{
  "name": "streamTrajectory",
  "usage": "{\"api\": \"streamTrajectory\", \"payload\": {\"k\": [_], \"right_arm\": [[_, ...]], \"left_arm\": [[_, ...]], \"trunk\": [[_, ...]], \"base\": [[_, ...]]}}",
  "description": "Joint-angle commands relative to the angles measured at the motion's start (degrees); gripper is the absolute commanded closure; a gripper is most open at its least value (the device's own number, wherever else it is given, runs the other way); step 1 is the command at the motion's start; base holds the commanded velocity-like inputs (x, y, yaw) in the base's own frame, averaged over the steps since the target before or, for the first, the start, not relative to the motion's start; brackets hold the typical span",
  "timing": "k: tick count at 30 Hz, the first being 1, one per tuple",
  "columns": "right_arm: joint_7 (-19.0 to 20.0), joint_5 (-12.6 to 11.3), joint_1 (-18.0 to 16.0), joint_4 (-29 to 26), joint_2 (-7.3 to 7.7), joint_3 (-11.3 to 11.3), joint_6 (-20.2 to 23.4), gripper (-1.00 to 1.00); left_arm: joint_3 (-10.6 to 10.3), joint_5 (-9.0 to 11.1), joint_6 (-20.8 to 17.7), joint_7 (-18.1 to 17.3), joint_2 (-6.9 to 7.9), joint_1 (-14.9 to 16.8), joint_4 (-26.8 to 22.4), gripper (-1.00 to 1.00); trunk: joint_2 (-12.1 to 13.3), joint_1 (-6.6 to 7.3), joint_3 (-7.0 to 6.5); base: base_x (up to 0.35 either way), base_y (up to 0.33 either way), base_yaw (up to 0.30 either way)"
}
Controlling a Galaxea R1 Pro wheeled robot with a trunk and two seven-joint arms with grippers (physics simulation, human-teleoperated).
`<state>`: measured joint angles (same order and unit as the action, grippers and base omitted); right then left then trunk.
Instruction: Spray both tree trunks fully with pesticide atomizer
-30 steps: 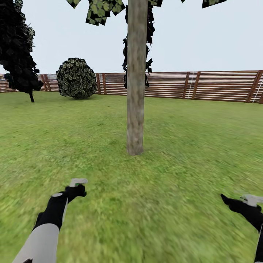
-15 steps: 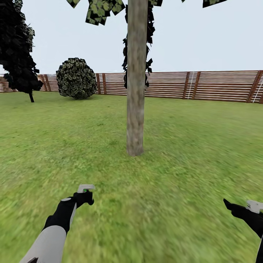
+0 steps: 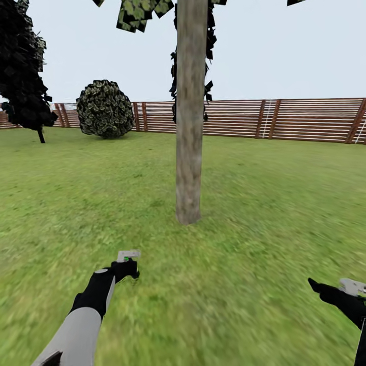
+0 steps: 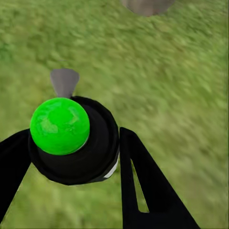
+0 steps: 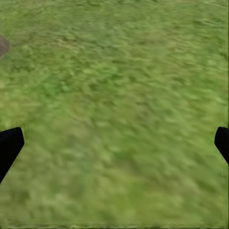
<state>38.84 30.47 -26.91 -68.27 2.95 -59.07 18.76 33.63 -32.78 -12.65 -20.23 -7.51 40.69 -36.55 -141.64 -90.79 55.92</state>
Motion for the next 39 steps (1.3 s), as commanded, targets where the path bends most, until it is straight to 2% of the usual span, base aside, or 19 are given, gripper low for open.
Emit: {"api": "streamTrajectory", "payload": {"k": [1,3,4,8,39], "right_arm": [[-0.08,0.01,0.00,0.02,0.02,1.26,2.36,-1.00],[-0.18,-0.05,-0.02,0.05,0.07,4.67,6.15,-1.00],[-0.17,-0.10,0.00,0.02,0.10,7.10,7.58,-1.00],[0.15,-0.29,0.00,-0.10,0.11,10.02,8.98,-1.00],[0.27,-0.33,0.00,-0.63,0.04,10.21,9.11,-1.00]], "left_arm": [[-0.02,-0.07,-0.02,0.01,-0.02,0.39,0.00,1.00],[-0.04,-0.08,-0.06,0.02,-0.04,0.84,-0.01,1.00],[-0.05,-0.09,-0.08,0.02,-0.06,1.02,-0.01,1.00],[-0.06,-0.13,-0.09,0.00,-0.06,1.45,-0.89,1.00],[-0.06,-0.27,-0.18,-0.13,0.03,1.50,-0.82,1.00]], "trunk": [[0.00,0.00,0.00],[0.00,0.00,0.00],[0.00,0.00,0.00],[0.00,0.00,0.00],[0.00,0.00,0.00]], "base": [[0.337,0.000,0.000],[0.337,0.000,0.000],[0.337,0.000,0.000],[0.337,0.000,0.000],[0.334,0.000,-0.008]]}}
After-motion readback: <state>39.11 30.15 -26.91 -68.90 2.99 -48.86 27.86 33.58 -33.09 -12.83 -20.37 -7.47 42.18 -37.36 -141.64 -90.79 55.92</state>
